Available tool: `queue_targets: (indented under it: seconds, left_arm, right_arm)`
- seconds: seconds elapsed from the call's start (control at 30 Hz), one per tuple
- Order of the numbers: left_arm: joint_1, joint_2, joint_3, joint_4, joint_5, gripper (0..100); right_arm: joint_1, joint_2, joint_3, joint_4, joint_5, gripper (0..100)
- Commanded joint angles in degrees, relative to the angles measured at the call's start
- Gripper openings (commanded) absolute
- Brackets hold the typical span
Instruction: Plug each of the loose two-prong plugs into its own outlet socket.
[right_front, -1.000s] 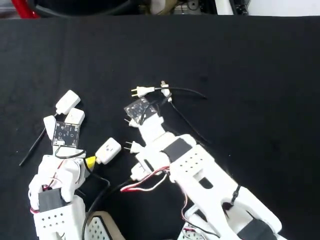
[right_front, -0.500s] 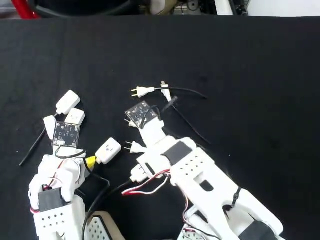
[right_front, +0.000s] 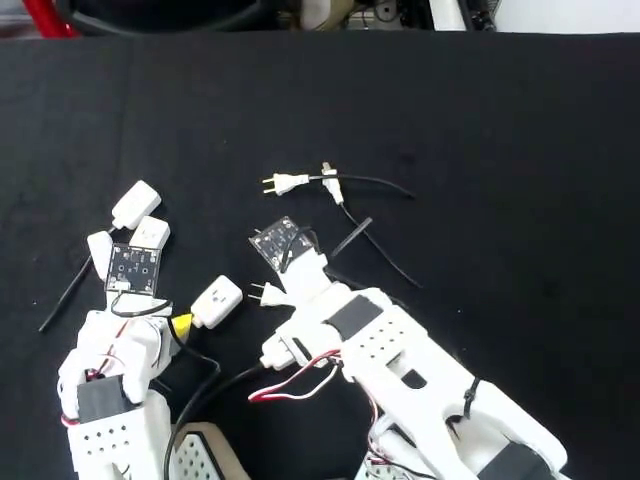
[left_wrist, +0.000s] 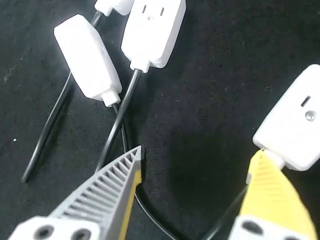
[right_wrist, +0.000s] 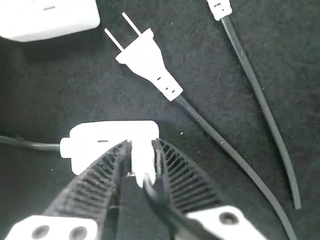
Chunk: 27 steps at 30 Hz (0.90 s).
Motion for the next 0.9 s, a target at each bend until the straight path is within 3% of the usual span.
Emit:
queue_targets:
  seconds: [0.0, 0.2, 0.47, 0.67, 0.87]
  left_arm:
    - [-0.22, -0.18, -0.4, -1.14, -0.26, 32]
    - [-0.13, -0.18, -0.31, -1.14, -0.26, 32]
    - [-0.13, -0.18, -0.31, -1.14, -0.26, 32]
    - [-0.13, -0.18, -0.31, -1.14, -0.26, 32]
    - [-0.13, -0.18, -0.31, -1.14, -0.26, 32]
  right_arm:
    - [0.62, 0.4, 2.68, -0.62, 0.53, 1.2]
    - [13.19, 0.48, -0.04, 7.3, 8.88, 1.2]
    - [30.15, 0.48, -0.22, 7.82, 18.64, 1.2]
    - [48.18, 0.48, -0.4, 6.68, 30.59, 1.2]
    - [67.08, 0.75, -0.4, -2.64, 43.96, 1.2]
